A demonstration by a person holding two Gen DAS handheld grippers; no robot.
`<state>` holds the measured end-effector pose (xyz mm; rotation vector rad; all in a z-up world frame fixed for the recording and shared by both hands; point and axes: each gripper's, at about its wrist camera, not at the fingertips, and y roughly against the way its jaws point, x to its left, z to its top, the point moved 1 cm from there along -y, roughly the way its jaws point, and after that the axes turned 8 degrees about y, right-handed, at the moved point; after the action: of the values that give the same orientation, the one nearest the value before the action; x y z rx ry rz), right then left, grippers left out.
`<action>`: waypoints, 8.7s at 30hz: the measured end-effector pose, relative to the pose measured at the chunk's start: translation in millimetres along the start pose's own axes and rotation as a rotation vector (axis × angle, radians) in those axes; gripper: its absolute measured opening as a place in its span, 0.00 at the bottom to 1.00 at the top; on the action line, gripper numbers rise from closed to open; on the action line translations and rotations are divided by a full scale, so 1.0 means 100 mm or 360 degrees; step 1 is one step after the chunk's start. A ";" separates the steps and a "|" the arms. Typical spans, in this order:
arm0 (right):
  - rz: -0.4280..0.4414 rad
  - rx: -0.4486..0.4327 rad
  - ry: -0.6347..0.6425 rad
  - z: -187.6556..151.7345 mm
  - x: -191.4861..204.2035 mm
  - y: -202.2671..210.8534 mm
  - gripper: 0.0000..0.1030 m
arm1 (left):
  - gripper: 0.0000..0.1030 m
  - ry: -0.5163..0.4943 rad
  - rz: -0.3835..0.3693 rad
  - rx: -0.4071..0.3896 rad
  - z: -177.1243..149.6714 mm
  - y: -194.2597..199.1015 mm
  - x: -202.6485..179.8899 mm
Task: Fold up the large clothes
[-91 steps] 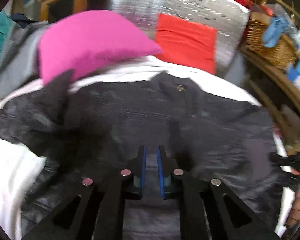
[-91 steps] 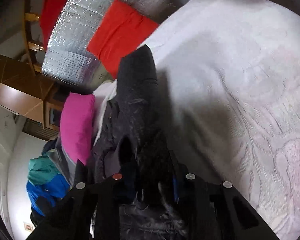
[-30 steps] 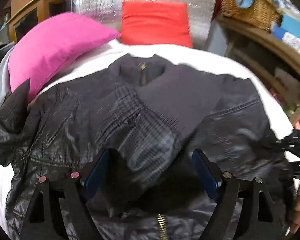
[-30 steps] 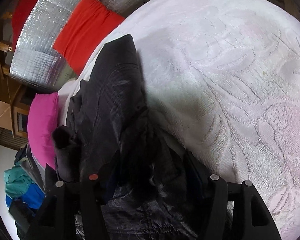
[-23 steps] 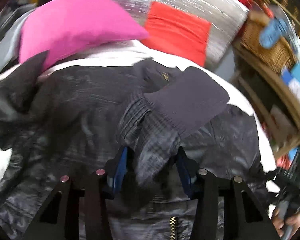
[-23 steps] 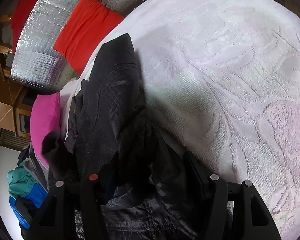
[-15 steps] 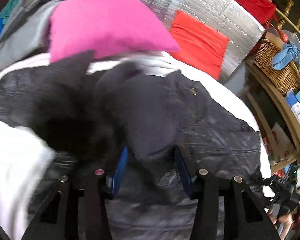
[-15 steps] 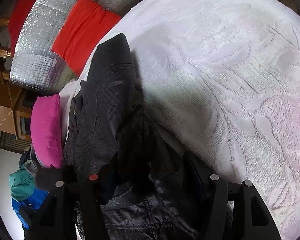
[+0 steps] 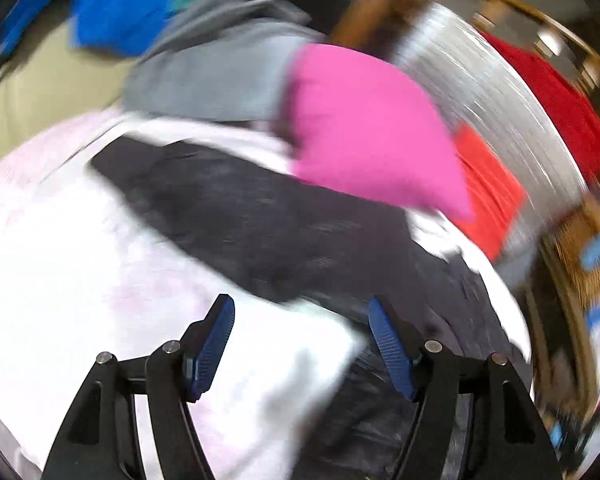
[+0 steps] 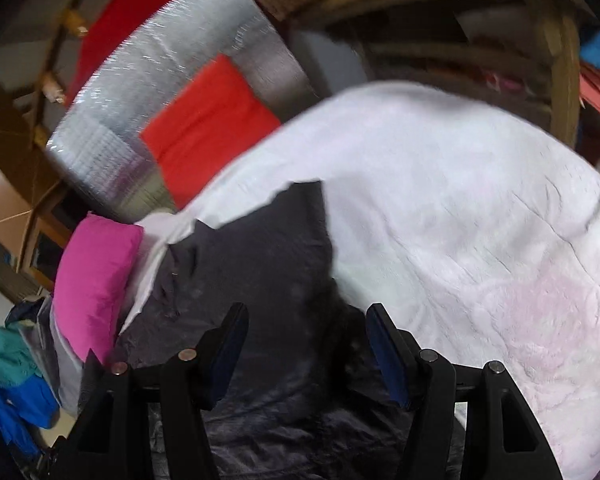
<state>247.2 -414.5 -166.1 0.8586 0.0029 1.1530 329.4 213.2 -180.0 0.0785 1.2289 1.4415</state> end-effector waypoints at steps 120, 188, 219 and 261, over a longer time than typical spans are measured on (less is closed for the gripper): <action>0.0416 0.0344 0.0250 -0.20 0.43 -0.27 0.73 | 0.44 -0.0801 -0.0278 0.0480 -1.06 -0.90 -1.78; 0.0350 0.0493 -0.0259 0.32 -0.72 -0.96 0.81 | 0.71 -0.0336 -0.0043 0.0566 -0.48 -1.05 -0.96; 0.0259 0.0536 -0.0198 0.10 -0.49 -0.71 0.66 | 0.68 -0.0612 -0.0029 0.0658 -0.81 -1.40 -1.42; 0.0296 0.0703 -0.0039 -0.40 -0.78 -0.11 0.68 | 0.66 -0.0753 -0.0010 0.0573 -1.22 -0.62 -1.05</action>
<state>204.7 -454.2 -232.8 1.2844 0.1662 1.3403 324.6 44.8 -216.9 0.6249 1.0721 1.0962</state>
